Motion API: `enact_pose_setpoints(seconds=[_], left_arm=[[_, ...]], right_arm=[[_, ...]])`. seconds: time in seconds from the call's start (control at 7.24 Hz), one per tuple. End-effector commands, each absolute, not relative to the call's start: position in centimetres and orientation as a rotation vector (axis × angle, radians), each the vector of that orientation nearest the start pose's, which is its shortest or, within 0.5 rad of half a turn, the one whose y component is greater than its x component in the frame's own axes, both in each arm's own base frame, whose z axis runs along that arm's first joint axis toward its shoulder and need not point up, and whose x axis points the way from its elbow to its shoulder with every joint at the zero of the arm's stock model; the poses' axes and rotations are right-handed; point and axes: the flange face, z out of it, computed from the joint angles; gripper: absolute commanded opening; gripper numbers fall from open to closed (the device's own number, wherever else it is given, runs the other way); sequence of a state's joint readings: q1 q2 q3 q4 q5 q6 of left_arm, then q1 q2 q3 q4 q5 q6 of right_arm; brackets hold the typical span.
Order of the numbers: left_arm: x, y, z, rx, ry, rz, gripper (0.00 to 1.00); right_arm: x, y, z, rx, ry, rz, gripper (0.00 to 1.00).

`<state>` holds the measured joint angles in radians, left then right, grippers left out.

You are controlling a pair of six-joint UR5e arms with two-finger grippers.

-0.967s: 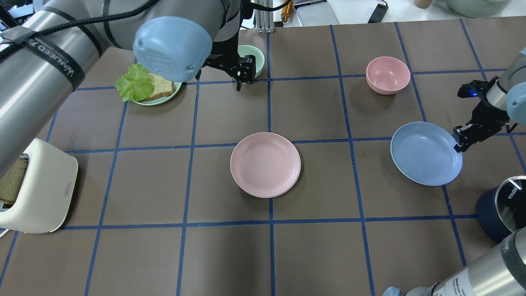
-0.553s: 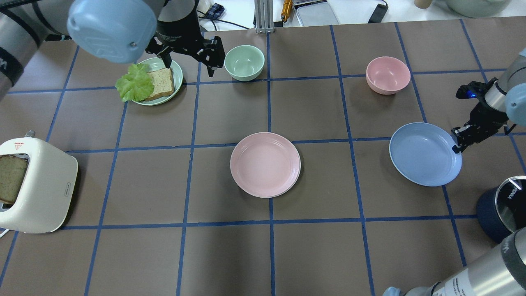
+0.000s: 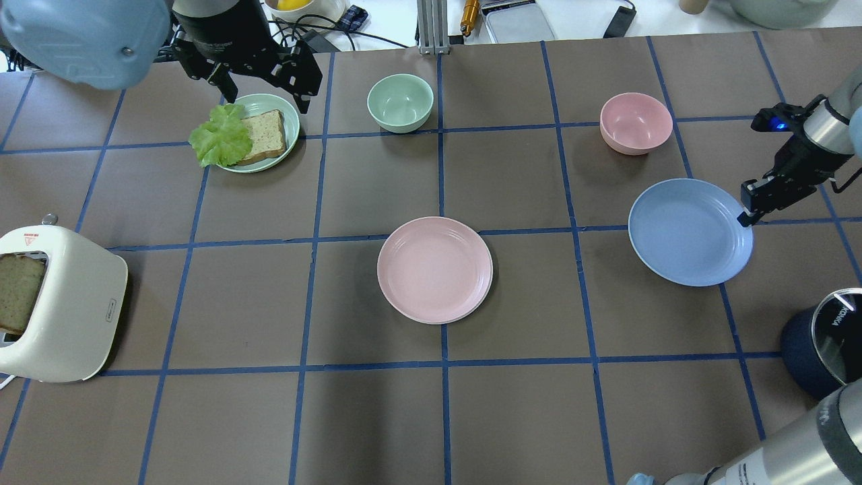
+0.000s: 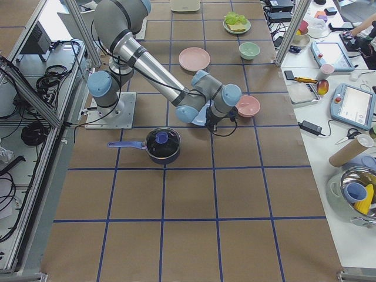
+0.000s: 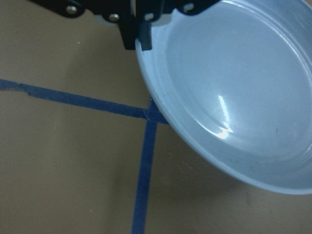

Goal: Stack three plates with pink and blue
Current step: 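Carry the blue plate with the right gripper onto the pink plate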

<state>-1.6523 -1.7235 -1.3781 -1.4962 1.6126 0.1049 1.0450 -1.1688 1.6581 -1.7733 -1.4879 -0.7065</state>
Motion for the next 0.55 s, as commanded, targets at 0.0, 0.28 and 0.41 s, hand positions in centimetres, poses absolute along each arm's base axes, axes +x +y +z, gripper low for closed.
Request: enact_pose_setpoints(seconds=[0.0,0.28,0.41], left_arm=[[-15.4,-54.6,52.3,0.298,3.095,-0.191,1.00],[-15.0,-53.4,52.8,0.316,3.086,-0.202,1.00],[-14.8,-53.0,53.1,0.311,3.084,-0.209,1.00]], right_arm=[[-12.8,-59.4,27.3,-0.272,2.817,0.256,0.00],[-5.4,-59.8,27.9,-0.244,2.773,0.287,0.00],[-0.3,-60.0,28.5,-0.182,2.773,0.304,0.00]])
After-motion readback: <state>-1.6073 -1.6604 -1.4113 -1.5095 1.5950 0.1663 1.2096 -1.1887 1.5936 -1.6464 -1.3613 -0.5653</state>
